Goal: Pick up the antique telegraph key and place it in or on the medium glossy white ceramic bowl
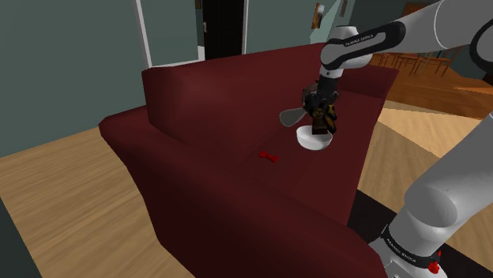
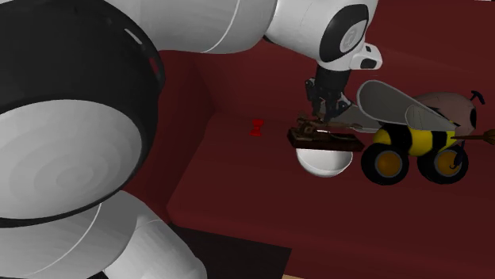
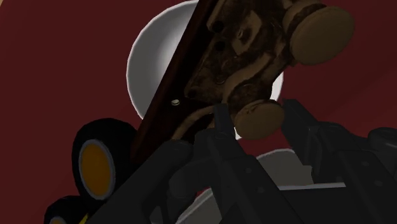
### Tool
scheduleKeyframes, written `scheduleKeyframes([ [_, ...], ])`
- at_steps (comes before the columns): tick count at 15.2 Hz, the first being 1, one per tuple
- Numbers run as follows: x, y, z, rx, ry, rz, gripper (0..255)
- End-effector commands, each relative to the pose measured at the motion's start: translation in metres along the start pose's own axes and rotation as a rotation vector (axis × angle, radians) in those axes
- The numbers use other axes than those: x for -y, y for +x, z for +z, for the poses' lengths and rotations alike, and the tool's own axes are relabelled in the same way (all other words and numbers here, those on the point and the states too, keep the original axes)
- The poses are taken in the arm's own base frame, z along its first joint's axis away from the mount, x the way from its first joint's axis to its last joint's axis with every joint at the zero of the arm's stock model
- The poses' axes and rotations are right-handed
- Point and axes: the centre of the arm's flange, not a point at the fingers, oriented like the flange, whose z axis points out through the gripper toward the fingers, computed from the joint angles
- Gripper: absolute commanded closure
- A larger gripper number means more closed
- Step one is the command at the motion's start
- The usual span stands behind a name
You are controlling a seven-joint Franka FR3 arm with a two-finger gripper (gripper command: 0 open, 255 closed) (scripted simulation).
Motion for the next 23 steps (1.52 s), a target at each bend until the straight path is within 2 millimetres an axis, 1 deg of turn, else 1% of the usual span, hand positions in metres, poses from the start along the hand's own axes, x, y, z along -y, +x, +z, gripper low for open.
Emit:
scheduleKeyframes([
  [1,-0.001,-0.001,0.010,-0.002,0.000,0.000,255],
  [7,0.000,-0.003,0.043,-0.002,0.000,0.000,255],
  [15,0.000,-0.003,0.043,-0.002,0.000,0.000,255],
  [16,0.000,-0.001,0.043,-0.002,0.000,0.000,0],
  [20,0.000,0.000,0.041,-0.002,0.000,0.000,0],
  [21,0.000,-0.003,0.043,-0.002,0.000,0.000,0],
  [23,0.000,-0.003,0.017,-0.002,0.000,0.000,0],
])
